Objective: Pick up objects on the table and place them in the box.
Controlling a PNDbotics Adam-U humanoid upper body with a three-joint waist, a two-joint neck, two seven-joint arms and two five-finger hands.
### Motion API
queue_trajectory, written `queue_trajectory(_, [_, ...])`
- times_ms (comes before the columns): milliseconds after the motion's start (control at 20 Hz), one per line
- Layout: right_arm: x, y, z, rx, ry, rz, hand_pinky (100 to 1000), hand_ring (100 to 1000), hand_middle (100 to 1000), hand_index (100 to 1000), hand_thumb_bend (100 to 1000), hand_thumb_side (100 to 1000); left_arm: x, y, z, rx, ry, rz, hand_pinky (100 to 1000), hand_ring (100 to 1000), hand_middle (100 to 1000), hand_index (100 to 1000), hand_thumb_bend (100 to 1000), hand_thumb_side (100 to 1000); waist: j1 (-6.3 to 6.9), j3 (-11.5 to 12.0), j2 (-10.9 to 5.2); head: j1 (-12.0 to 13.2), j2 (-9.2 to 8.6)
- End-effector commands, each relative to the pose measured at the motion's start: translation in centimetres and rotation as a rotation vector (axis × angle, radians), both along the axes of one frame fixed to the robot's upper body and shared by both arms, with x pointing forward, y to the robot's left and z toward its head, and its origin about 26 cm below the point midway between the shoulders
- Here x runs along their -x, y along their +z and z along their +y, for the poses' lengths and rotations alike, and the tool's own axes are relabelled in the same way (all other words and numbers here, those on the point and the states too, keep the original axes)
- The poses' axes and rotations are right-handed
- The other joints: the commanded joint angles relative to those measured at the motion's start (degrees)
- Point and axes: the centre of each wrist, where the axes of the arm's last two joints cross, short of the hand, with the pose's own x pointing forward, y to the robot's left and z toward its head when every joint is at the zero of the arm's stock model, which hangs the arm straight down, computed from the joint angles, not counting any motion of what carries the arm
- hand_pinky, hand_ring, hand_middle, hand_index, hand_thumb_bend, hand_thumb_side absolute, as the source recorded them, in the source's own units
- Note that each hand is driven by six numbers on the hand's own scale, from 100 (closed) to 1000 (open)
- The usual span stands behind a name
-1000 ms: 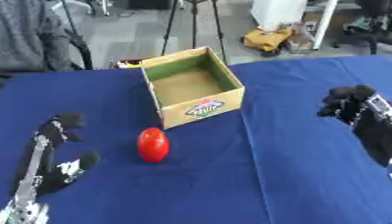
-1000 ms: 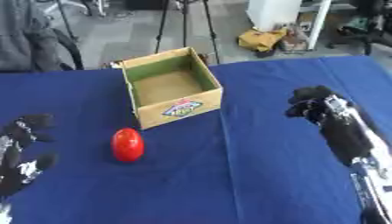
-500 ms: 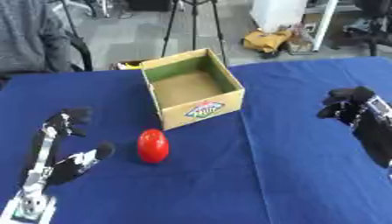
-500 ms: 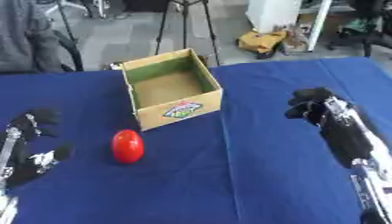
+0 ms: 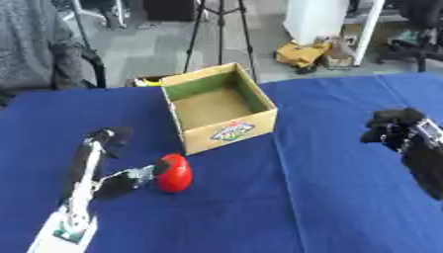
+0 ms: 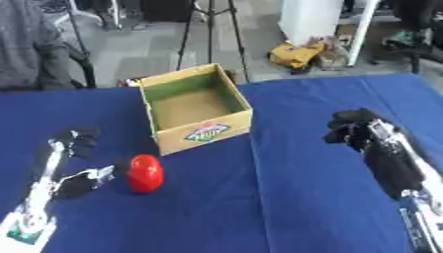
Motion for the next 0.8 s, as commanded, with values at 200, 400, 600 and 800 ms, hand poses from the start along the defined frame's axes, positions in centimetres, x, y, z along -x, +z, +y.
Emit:
queue_trajectory(200, [-0.1, 0.9, -0.1, 0.016, 0.008, -0.028, 699, 608, 618, 738, 100, 780, -0.6, -0.8, -1.1, -0.093, 0.013, 0.058, 603, 669, 634, 751, 1000, 530, -0.18, -0.07, -0.76, -0.16, -0.63])
queue_trajectory(400, [-0.1, 0.9, 0.0, 0.016, 0.01, -0.027, 699, 609, 619, 738, 100, 780, -0.8, -1.7, -1.6, -0.115, -0.004, 0.085, 594, 663, 629, 745, 1000, 517, -0.2, 0.0, -0.77, -0.17, -0.65])
queue_trajectory(600, [-0.1, 0.9, 0.0, 0.017, 0.011, -0.025, 699, 610, 619, 738, 100, 782, -1.1, -2.4, -2.2, -0.128, -0.02, 0.086, 594, 663, 629, 741, 1000, 511, -0.23, 0.04, -0.76, -0.11, -0.61])
queue_trajectory(800, [-0.1, 0.8, 0.0, 0.017, 0.011, -0.025, 699, 611, 620, 738, 100, 782, -1.6, -2.8, -3.2, -0.139, -0.011, 0.065, 584, 648, 619, 734, 1000, 498, -0.3, 0.06, -0.77, -0.03, -0.58])
